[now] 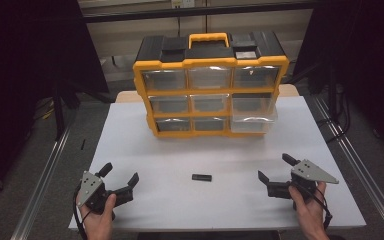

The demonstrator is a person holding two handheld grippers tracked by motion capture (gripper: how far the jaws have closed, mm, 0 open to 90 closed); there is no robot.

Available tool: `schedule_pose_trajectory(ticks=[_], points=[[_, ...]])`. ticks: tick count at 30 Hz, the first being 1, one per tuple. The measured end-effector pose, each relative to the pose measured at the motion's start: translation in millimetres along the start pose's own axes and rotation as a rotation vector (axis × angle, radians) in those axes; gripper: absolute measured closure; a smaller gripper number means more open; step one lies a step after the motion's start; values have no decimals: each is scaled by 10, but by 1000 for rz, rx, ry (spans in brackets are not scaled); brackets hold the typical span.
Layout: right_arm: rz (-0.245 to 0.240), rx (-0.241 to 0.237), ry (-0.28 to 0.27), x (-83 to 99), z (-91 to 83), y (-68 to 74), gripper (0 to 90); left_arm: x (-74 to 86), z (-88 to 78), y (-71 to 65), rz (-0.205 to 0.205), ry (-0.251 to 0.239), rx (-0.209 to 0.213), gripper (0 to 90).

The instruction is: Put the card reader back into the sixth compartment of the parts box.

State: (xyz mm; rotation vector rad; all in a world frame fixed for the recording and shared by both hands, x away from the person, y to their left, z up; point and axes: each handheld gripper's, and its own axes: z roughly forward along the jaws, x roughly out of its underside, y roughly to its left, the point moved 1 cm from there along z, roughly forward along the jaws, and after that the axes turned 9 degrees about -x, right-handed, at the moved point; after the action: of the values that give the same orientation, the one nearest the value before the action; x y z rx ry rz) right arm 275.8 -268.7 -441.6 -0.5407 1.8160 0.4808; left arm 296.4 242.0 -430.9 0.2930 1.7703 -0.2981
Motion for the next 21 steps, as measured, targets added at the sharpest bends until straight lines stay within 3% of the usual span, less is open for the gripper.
schedule_pose_trajectory(ticks=[4,11,13,15,21], points=[[-1,-56,13,-16,47,39,1,0,-9,-17,6,-1,17,19],[-14,-83,20,-49,131,95,14,2,-3,-13,0,0,20,19],[-22,-98,23,-70,155,115,30,6,-3,-16,-24,-8,30,20],[-22,-108,31,-89,176,142,23,4,-8,-25,-1,-4,26,20],[-25,-171,54,-137,268,221,22,1,-11,-23,-6,-10,29,20]])
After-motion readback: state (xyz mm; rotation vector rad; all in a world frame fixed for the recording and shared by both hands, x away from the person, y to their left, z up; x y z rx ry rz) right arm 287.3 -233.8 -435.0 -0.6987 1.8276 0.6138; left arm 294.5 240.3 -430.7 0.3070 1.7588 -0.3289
